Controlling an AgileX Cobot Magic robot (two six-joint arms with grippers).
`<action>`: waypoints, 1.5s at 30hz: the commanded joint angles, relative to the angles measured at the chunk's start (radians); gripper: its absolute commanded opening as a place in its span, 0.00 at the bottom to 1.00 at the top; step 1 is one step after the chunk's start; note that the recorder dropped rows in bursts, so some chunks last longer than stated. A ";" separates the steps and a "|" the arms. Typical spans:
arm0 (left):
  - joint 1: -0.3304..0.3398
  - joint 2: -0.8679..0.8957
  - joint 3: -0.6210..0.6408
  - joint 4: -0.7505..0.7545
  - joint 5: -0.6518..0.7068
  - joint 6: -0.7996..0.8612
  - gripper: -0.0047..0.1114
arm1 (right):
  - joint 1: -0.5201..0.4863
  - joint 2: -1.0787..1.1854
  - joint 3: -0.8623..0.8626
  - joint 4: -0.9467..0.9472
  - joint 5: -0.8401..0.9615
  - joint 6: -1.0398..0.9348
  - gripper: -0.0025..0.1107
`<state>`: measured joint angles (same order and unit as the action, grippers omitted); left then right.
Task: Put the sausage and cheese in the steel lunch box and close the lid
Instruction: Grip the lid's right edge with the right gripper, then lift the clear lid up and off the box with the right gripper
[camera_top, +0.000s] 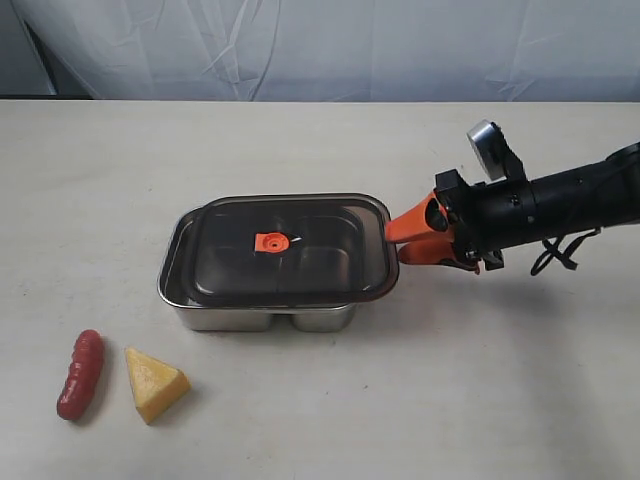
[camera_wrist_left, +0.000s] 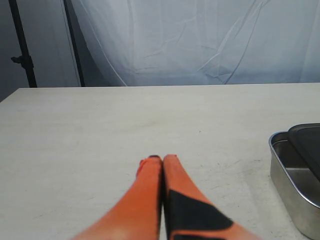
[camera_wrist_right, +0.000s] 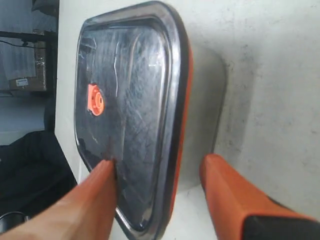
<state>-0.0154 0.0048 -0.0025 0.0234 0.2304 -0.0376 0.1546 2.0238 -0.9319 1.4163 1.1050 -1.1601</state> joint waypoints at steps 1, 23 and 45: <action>-0.007 -0.005 0.003 -0.001 0.001 -0.006 0.04 | -0.004 0.037 -0.005 0.008 0.024 -0.023 0.48; -0.007 -0.005 0.003 -0.001 0.001 -0.006 0.04 | 0.048 0.062 -0.005 0.049 0.099 -0.098 0.47; -0.007 -0.005 0.003 -0.001 0.001 -0.006 0.04 | 0.044 0.062 -0.005 0.049 0.106 -0.092 0.01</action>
<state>-0.0154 0.0048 -0.0025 0.0234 0.2304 -0.0376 0.2036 2.0869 -0.9325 1.4676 1.2007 -1.2442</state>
